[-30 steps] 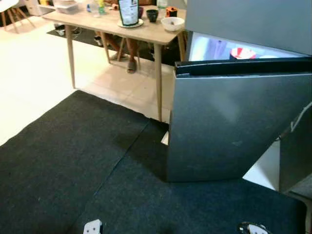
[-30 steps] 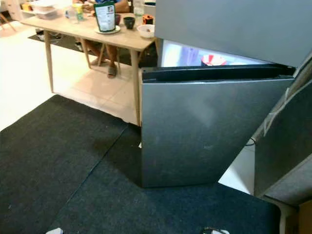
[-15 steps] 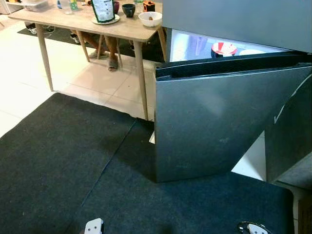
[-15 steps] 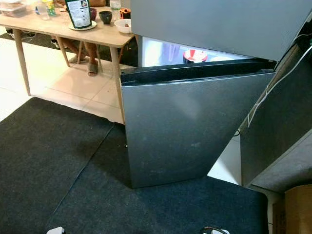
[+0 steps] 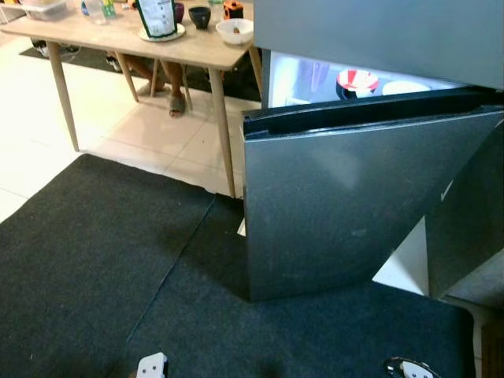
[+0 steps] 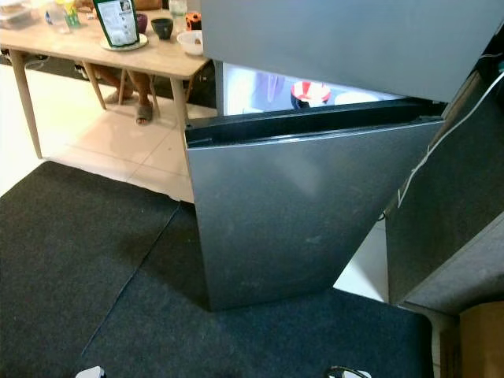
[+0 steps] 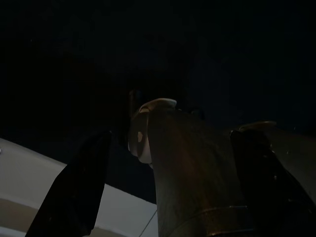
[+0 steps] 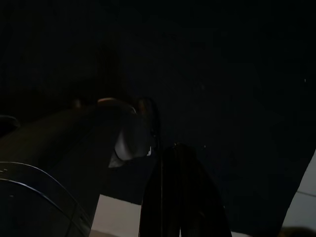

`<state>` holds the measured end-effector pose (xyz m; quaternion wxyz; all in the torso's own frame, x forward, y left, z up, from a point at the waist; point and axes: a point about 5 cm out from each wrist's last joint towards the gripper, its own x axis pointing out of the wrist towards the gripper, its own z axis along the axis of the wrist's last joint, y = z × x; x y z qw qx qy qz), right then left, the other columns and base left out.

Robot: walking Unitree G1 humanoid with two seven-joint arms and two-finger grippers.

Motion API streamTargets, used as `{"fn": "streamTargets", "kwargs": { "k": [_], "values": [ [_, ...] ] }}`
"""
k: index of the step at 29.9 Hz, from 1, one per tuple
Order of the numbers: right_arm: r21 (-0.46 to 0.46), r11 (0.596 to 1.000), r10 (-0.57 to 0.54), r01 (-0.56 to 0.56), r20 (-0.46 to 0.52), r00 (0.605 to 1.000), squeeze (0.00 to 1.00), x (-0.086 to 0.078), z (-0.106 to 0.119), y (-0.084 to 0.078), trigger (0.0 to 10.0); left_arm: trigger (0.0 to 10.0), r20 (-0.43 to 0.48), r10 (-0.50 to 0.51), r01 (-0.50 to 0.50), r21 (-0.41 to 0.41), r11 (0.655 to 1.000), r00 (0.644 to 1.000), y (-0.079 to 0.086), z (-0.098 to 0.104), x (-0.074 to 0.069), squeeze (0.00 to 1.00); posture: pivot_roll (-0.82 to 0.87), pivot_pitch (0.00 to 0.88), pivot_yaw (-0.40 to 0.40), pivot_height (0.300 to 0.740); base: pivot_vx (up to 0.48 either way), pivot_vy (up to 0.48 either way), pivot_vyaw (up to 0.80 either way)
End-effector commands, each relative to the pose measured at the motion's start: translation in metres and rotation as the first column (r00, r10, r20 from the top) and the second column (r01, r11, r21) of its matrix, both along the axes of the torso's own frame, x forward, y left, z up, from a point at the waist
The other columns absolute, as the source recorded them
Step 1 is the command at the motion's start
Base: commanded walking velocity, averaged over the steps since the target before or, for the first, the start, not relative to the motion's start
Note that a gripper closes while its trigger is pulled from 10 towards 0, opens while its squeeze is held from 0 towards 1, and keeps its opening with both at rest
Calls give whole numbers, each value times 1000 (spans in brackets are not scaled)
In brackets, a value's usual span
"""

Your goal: Restocking fridge

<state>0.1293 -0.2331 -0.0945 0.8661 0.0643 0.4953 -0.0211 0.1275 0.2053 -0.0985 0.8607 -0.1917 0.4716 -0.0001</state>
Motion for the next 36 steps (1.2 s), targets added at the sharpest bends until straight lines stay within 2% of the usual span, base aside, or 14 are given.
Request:
{"fn": "streamTargets", "kwargs": {
  "k": [1, 22, 24, 25, 27, 28, 32, 36],
  "values": [
    [7, 1000, 1, -1, -13, 1000, 0, -5, -2, 2, 10000, 10000, -26, -12, 12, 6, 1000, 1000, 3, -2, -8, 0, -92, 114, -7, 740, 442, 0, 0],
    [49, 999, -11, 10, 24, 1000, 0, -1, 0, 5, 10000, 10000, -28, -17, 17, 5, 1000, 999, 1, -3, -9, 0, -92, 114, -8, 740, 454, 0, 0],
    [115, 993, -20, 13, 59, 998, 0, 3, 1, 10, 10000, 10000, -31, -5, 6, 20, 1000, 1000, 2, -3, -8, 0, -92, 114, -8, 740, 214, 0, 0],
    [115, 993, -20, 13, 59, 998, 0, 3, 1, 10, 10000, 10000, -31, -5, 6, 20, 1000, 1000, 2, -3, -8, 0, -92, 114, -8, 740, 0, 0, 0],
    [190, 982, -28, 11, 87, 996, 0, 7, 2, 17, 10000, 10000, -30, 13, -12, 28, 1000, 999, 3, -2, -7, 0, -93, 115, -9, 740, 0, 0, 0],
    [190, 982, -28, 11, 87, 996, 0, 7, 2, 17, 10000, 10000, -30, 13, -12, 28, 1000, 999, 3, -2, -7, 0, -93, 115, -9, 740, 0, 0, 0],
    [317, 948, -88, 41, 136, 987, 0, 13, 6, 22, 10000, 10000, -29, 7, -7, 22, 1000, 1000, 3, -2, -7, 0, -93, 115, -9, 740, 0, 0, 0],
    [351, 934, -120, 60, 152, 981, 0, 16, 8, 22, 10000, 10000, -30, 6, -5, 20, 1000, 1000, 3, -2, -7, 0, -93, 115, -9, 740, 0, 0, 0]
  ]
}}
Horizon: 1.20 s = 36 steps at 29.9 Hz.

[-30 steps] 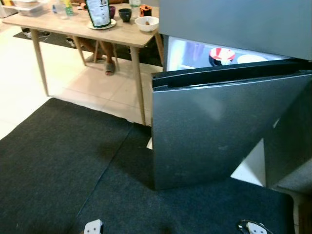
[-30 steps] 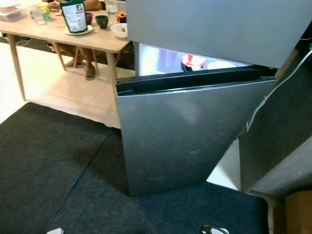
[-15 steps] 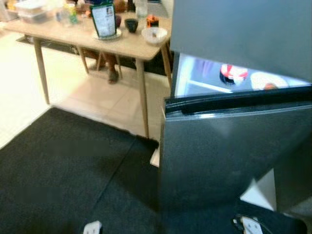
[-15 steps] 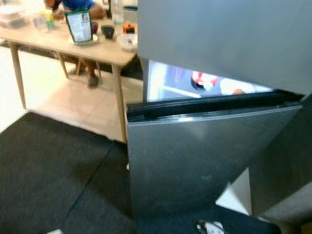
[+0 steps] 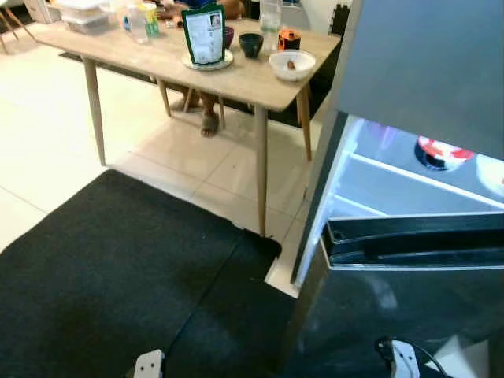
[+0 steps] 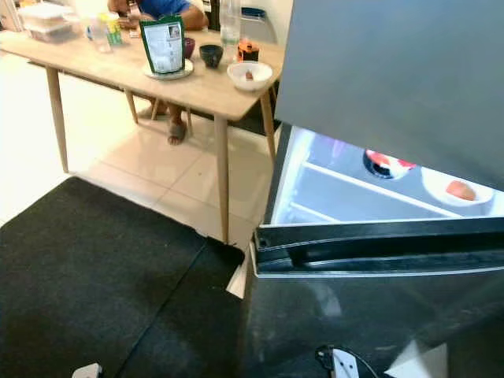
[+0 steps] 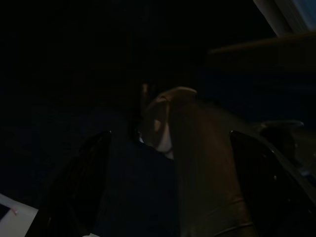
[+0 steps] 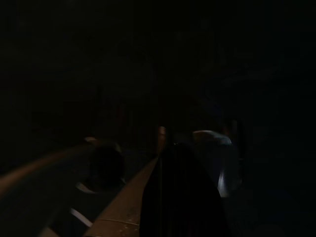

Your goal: Restocking fridge

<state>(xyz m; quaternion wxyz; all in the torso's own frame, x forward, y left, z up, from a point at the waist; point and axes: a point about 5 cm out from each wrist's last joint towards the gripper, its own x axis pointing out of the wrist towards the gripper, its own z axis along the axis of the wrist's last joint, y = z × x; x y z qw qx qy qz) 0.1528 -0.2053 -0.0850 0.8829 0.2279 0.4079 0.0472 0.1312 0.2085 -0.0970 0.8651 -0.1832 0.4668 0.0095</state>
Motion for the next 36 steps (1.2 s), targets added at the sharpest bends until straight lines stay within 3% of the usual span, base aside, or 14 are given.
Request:
{"fn": "streamTargets", "kwargs": {
  "k": [1, 6, 10, 14, 16, 18, 20, 21, 24, 28, 29, 30, 32, 36],
  "values": [
    [10, 998, -64, 64, -6, 998, 0, -5, 0, -10, 10000, 10000, -40, -6, 6, -8, 1000, 999, -1, -4, -12, 0, -93, 113, -9, 740, 0, 0, 0],
    [42, 993, -112, 111, 27, 993, 0, 0, 4, -14, 10000, 10000, -41, -7, 7, -8, 1000, 999, -1, -4, -12, 0, -92, 112, -9, 740, 0, 0, 0],
    [219, 969, -158, 114, 196, 968, 0, 32, 24, -13, 10000, 10000, -40, -8, 8, -6, 1000, 999, 0, -4, -12, 0, -92, 111, -10, 740, 0, 0, 0],
    [252, 965, -141, 68, 282, 949, 0, 50, 36, -12, 10000, 10000, -40, -10, 10, -5, 1000, 999, 1, -4, -13, 0, -92, 110, -8, 740, 0, 0, 0],
    [260, 966, -113, 13, 373, 921, 0, 71, 52, -11, 10000, 10000, -38, -12, 12, -6, 1000, 999, 1, -4, -12, 0, -88, 110, -8, 740, 0, 0, 0],
    [260, 966, -113, 13, 373, 921, 0, 71, 52, -11, 10000, 10000, -38, -12, 12, -6, 1000, 999, 1, -4, -12, 0, -88, 110, -8, 740, 0, 0, 0],
    [224, 972, -50, -67, 479, 876, 0, 98, 74, -9, 10000, 10000, -36, -13, 13, -8, 1000, 999, 1, -4, -12, 0, -88, 116, -7, 740, 0, 0, 0],
    [224, 972, -50, -67, 479, 876, 0, 98, 74, -9, 10000, 10000, -36, -13, 13, -8, 1000, 999, 1, -4, -12, 0, -88, 116, -7, 740, 0, 0, 0],
    [143, 973, 53, -181, 625, 779, 0, 141, 115, 2, 10000, 10000, -37, -12, 12, -9, 1000, 999, 2, -4, -14, 0, -86, 126, -9, 740, 0, 0, 0],
    [87, 976, 87, -200, 685, 723, 0, 163, 138, 10, 10000, 10000, -40, -11, 10, -9, 1000, 999, 2, -4, -15, 0, -82, 131, -10, 740, 0, 0, 0],
    [-24, 987, 126, -161, 740, 661, 0, 188, 168, 16, 10000, 10000, -42, -8, 8, -11, 1000, 999, 2, -5, -17, 0, -73, 136, -13, 740, 0, 0, 0],
    [-24, 987, 126, -161, 740, 661, 0, 188, 168, 16, 10000, 10000, -42, -8, 8, -11, 1000, 999, 2, -5, -17, 0, -73, 136, -13, 740, 0, 0, 0],
    [-105, 990, 137, -89, 802, 581, 0, 213, 207, 21, 10000, 10000, -40, -2, 1, -15, 1000, 999, 1, -5, -18, 0, -63, 140, -19, 740, 0, 0, 0],
    [-106, 990, 137, -90, 837, 530, 0, 223, 228, 28, 10000, 10000, -37, 8, -9, -19, 1000, 999, 1, -5, -19, 0, -57, 142, -25, 740, 0, 0, 0]
  ]
}}
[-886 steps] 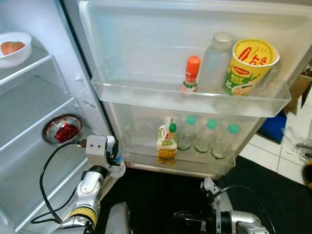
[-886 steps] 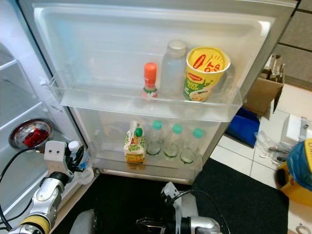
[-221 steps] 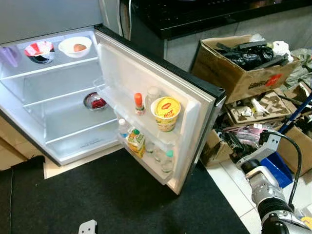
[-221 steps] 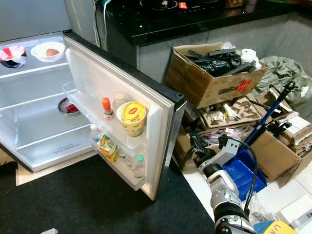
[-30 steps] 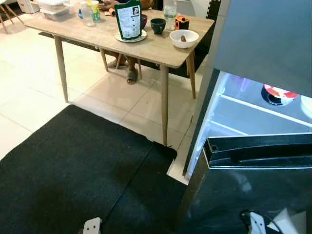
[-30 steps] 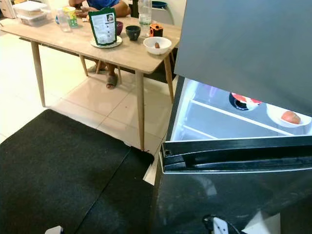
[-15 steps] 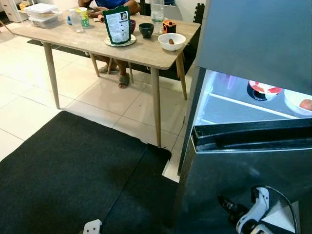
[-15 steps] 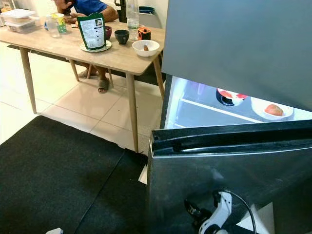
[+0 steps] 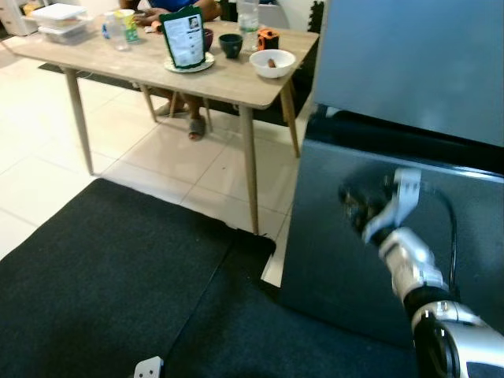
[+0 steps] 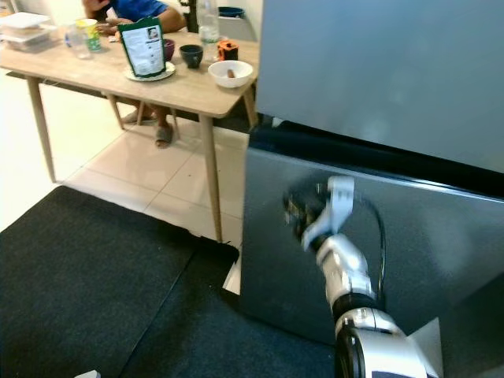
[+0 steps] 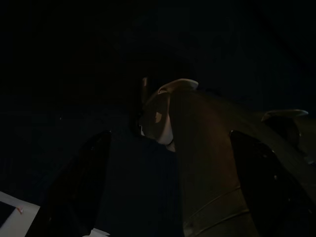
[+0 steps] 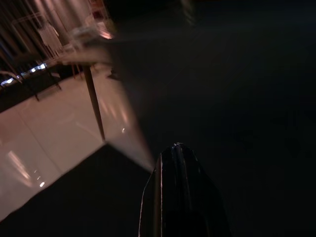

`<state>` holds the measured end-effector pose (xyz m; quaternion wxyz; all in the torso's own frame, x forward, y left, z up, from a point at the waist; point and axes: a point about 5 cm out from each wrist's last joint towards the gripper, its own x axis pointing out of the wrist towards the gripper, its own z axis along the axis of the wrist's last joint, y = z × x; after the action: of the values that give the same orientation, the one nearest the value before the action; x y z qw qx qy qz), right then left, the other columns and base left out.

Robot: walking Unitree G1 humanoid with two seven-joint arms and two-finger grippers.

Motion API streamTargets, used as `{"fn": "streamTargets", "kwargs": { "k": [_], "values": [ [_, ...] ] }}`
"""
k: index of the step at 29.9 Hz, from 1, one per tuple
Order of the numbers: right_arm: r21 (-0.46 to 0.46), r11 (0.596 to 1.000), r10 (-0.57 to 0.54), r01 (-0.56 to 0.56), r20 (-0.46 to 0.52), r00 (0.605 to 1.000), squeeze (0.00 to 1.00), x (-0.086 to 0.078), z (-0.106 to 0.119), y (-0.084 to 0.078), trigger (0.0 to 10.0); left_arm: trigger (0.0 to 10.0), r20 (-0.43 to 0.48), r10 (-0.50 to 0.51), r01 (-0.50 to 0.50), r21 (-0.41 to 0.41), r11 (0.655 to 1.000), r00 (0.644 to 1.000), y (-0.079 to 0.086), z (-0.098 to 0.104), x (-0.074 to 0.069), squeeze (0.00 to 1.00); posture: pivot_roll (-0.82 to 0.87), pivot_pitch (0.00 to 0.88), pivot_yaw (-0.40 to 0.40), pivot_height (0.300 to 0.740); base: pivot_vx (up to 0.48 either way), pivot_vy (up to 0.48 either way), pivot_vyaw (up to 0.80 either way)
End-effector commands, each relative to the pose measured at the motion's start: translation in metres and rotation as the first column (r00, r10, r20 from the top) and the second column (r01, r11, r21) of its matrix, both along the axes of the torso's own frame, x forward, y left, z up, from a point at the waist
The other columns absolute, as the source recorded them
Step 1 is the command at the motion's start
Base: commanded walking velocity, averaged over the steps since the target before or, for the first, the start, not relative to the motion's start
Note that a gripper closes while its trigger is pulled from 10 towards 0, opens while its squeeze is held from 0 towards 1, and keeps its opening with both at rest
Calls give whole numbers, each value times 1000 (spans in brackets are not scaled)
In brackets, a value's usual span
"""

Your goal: Restocking fridge

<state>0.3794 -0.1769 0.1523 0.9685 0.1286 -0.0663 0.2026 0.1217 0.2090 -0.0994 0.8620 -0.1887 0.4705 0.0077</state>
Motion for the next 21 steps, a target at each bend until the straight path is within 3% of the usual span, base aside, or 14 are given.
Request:
{"fn": "streamTargets", "kwargs": {
  "k": [1, 2, 3, 6, 8, 10, 11, 14, 15, 17, 21],
  "values": [
    [-7, 1000, -6, 6, -30, 1000, 0, -3, -10, 0, 10000, 10000, -29, 8, -8, -6, 1000, 1000, 0, -3, -10, 0, -57, 142, -25, 740, 0, 0, 0],
    [-15, 999, 50, -51, -58, 997, 0, -8, -20, 8, 10000, 10000, -29, 13, -13, -8, 1000, 1000, 0, -3, -10, 0, -57, 144, -28, 740, 0, 0, 0],
    [-43, 978, 190, -202, -194, 962, 0, -30, -62, 24, 10000, 10000, -32, 16, -17, -12, 1000, 999, -1, -4, -13, 0, -63, 145, -30, 740, 0, 0, 0],
    [-53, 963, 244, -266, -260, 934, 0, -43, -82, 30, 10000, 10000, -35, 16, -17, -14, 1000, 999, -2, -4, -14, 0, -63, 145, -30, 740, 0, 0, 0],
    [-103, 932, 275, -347, -423, 864, 0, -76, -126, 35, 10000, 10000, -36, 15, -15, -17, 1000, 999, -3, -5, -14, 0, -70, 145, -31, 740, 0, 0, 0],
    [-133, 924, 217, -358, -588, 779, 0, -113, -168, 29, 10000, 10000, -34, 14, -14, -19, 1000, 999, -4, -5, -13, 0, -70, 145, -31, 740, 0, 0, 0],
    [-133, 924, 217, -358, -588, 779, 0, -113, -168, 29, 10000, 10000, -34, 14, -14, -19, 1000, 999, -4, -5, -13, 0, -70, 145, -31, 740, 0, 0, 0],
    [-204, 946, 25, -252, -730, 683, 0, -151, -203, 8, 10000, 10000, -28, 11, -11, -18, 1000, 1000, -5, -4, -10, 0, -77, 145, -32, 740, 0, 0, 0],
    [-204, 946, 25, -252, -730, 683, 0, -151, -203, 8, 10000, 10000, -28, 11, -11, -18, 1000, 1000, -5, -4, -10, 0, -77, 145, -32, 740, 0, 0, 0],
    [-272, 951, -139, -150, -804, 578, 0, -185, -224, -16, 10000, 10000, -21, 4, -4, -7, 1000, 1000, -5, -3, -7, 0, -79, 145, -31, 740, 0, 0, 0],
    [-336, 939, -266, -77, -848, 458, 0, -220, -239, -37, 10000, 10000, -6, -1, 1, 14, 1000, 1000, -2, -1, 0, 0, -79, 147, -26, 740, 0, 0, 0]
  ]
}}
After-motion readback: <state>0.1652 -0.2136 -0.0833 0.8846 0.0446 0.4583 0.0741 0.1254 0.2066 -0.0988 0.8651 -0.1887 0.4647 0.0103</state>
